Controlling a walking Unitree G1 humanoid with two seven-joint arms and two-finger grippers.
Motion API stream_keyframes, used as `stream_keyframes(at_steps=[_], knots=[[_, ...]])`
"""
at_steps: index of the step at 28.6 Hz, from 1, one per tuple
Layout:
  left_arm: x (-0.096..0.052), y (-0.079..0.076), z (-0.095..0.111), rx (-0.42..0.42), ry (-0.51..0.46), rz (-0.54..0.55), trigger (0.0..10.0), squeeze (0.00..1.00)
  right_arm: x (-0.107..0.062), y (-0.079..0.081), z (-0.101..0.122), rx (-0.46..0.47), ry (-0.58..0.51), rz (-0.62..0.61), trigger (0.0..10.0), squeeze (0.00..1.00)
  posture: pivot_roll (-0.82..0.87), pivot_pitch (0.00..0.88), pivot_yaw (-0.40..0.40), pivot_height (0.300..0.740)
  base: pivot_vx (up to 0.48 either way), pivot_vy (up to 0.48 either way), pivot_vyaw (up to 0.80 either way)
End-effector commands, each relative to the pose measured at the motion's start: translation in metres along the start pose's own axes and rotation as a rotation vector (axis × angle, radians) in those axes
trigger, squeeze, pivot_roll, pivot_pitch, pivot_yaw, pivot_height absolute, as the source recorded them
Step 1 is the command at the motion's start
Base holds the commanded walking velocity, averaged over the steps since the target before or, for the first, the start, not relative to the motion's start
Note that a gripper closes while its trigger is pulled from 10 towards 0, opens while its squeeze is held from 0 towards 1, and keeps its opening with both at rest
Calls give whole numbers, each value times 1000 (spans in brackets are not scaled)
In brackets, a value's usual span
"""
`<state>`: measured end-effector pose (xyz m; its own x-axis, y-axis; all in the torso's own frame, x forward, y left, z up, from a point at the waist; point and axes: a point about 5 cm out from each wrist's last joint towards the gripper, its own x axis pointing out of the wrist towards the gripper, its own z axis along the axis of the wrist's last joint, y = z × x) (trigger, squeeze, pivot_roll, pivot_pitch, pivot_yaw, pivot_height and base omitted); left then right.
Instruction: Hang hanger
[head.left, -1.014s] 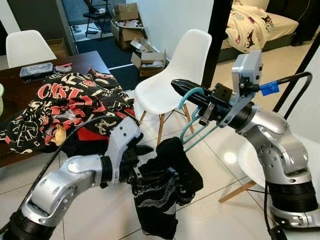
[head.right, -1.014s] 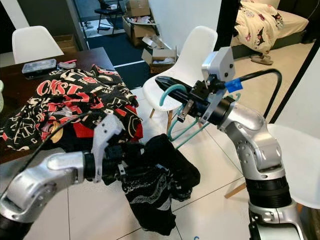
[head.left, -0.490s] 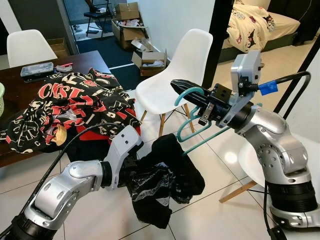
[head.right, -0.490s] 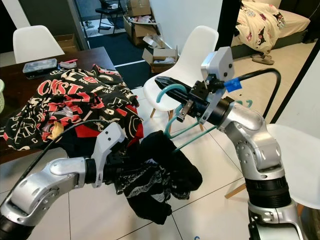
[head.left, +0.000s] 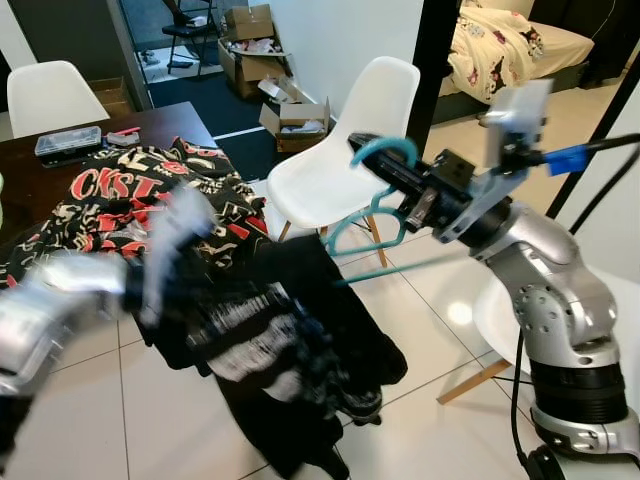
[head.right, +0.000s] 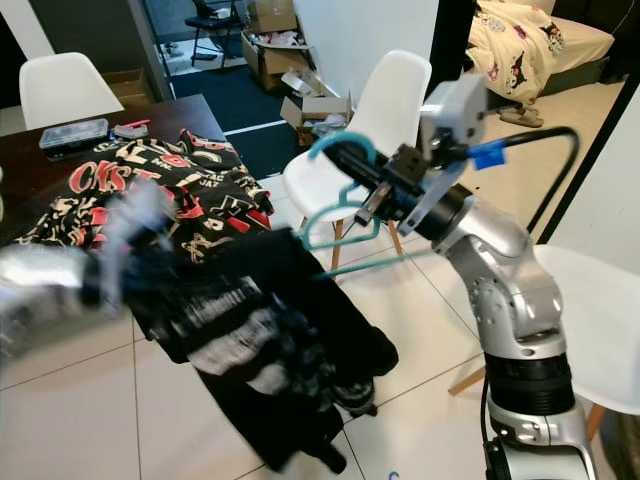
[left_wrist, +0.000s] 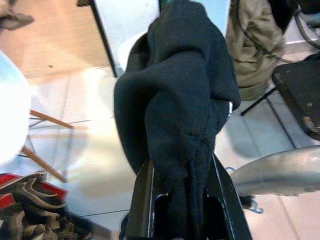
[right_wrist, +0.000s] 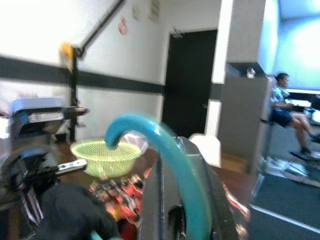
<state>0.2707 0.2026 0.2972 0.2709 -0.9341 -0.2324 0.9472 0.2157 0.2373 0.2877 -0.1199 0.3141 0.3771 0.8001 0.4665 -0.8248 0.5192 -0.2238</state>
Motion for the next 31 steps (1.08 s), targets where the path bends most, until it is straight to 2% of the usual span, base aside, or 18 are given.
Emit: stream_keyframes(at_steps=[1, 3, 7, 8, 10, 11, 13, 17, 18, 23, 25, 27, 28, 29, 31], knots=[[-22, -2, 43, 107, -114, -116, 0, 0, 0, 10, -22, 101, 66, 25, 10000, 1000, 100, 36, 54, 740, 0, 0, 0], [-41, -2, 69, 157, -79, -240, 0, 0, -1, 17, -26, 154, 47, 57, 10000, 1000, 106, 31, 52, 740, 0, 0, 0], [-46, -2, 74, 171, -52, -262, 0, 0, -2, 19, -26, 167, 32, 68, 10000, 1000, 106, 31, 52, 740, 0, 0, 0], [-48, -2, 75, 186, 12, -264, 0, 0, -6, 18, -25, 175, 19, 70, 10000, 1000, 106, 31, 52, 740, 0, 0, 0], [-52, 0, 73, 198, 126, -253, 0, 0, -20, 8, -28, 176, 33, 22, 10000, 1000, 107, 34, 59, 740, 0, 0, 0], [-52, 0, 73, 198, 126, -253, 0, 0, -20, 8, -28, 176, 33, 22, 10000, 1000, 107, 34, 59, 740, 0, 0, 0], [-56, 4, 73, 201, 189, -230, 0, 0, -38, -3, -35, 169, 75, -51, 10000, 1000, 107, 34, 59, 740, 0, 0, 0], [-59, 10, 73, 205, 230, -203, 0, 0, -51, -11, -36, 168, 86, -112, 10000, 1000, 109, 37, 59, 740, 0, 0, 0], [-62, 16, 72, 218, 284, -173, 0, 0, -64, -18, -33, 170, 71, -166, 10000, 1000, 106, 39, 62, 740, 0, 0, 0], [-64, 20, 72, 238, 322, -154, 0, 0, -74, -24, -29, 164, 61, -204, 10000, 1000, 104, 41, 64, 740, 0, 0, 0], [-68, 24, 75, 251, 339, -130, 0, 0, -93, -35, -24, 171, 22, -271, 10000, 1000, 109, 44, 61, 740, 0, 0, 0], [-68, 24, 75, 251, 339, -130, 0, 0, -93, -35, -24, 171, 22, -271, 10000, 1000, 109, 44, 61, 740, 0, 0, 0], [-70, 26, 76, 255, 346, -120, 0, 0, -102, -39, -21, 175, -2, -303, 10000, 1000, 109, 44, 61, 740, 0, 0, 0], [-70, 26, 76, 255, 346, -120, 0, 0, -102, -39, -21, 175, -2, -303, 10000, 1000, 109, 44, 61, 740, 0, 0, 0], [-74, 29, 79, 267, 344, -102, 0, 0, -125, -51, -14, 215, -104, -397, 10000, 1000, 110, 47, 63, 740, 0, 0, 0]])
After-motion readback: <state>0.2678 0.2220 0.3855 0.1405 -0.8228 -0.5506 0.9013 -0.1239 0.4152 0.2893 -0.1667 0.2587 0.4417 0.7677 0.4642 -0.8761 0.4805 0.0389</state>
